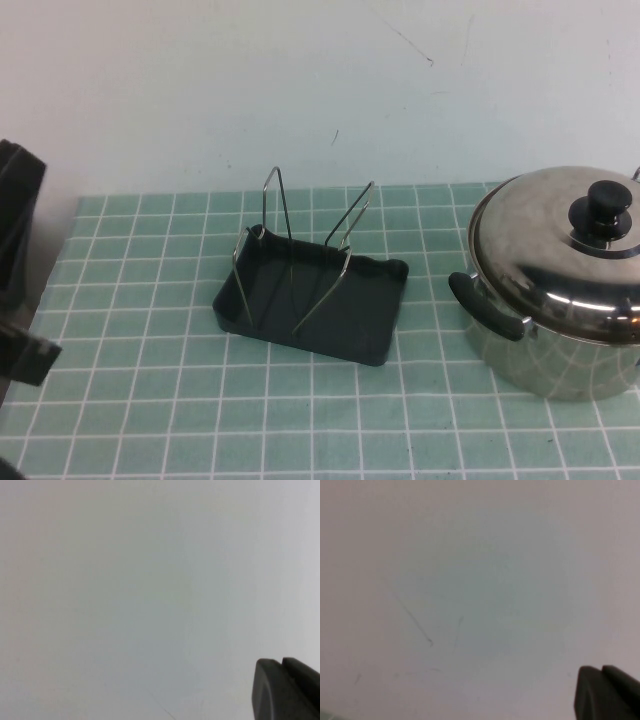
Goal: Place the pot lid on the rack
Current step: Open the pot
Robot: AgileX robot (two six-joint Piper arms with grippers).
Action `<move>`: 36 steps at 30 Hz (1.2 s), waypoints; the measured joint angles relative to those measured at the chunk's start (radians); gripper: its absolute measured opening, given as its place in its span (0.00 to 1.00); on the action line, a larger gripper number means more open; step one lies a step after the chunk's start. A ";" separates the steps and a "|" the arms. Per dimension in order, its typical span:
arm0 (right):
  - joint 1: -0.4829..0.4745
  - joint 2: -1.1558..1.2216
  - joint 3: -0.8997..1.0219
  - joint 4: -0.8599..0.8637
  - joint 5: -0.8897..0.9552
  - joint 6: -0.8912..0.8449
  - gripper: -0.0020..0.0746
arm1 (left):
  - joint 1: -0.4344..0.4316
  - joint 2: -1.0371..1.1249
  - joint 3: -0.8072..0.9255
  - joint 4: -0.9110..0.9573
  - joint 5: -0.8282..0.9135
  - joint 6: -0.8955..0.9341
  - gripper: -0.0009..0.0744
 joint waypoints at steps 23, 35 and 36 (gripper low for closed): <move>0.002 0.540 -0.062 -0.248 -0.267 0.222 0.92 | 0.000 0.266 0.000 0.146 -0.117 -0.141 0.01; 0.002 0.571 -0.069 -0.250 -0.312 0.229 0.46 | 0.000 0.266 0.000 0.209 -0.117 -0.266 0.01; 0.002 0.571 -0.069 -0.250 -0.320 0.229 0.46 | 0.000 0.266 0.000 0.209 -0.117 -0.308 0.01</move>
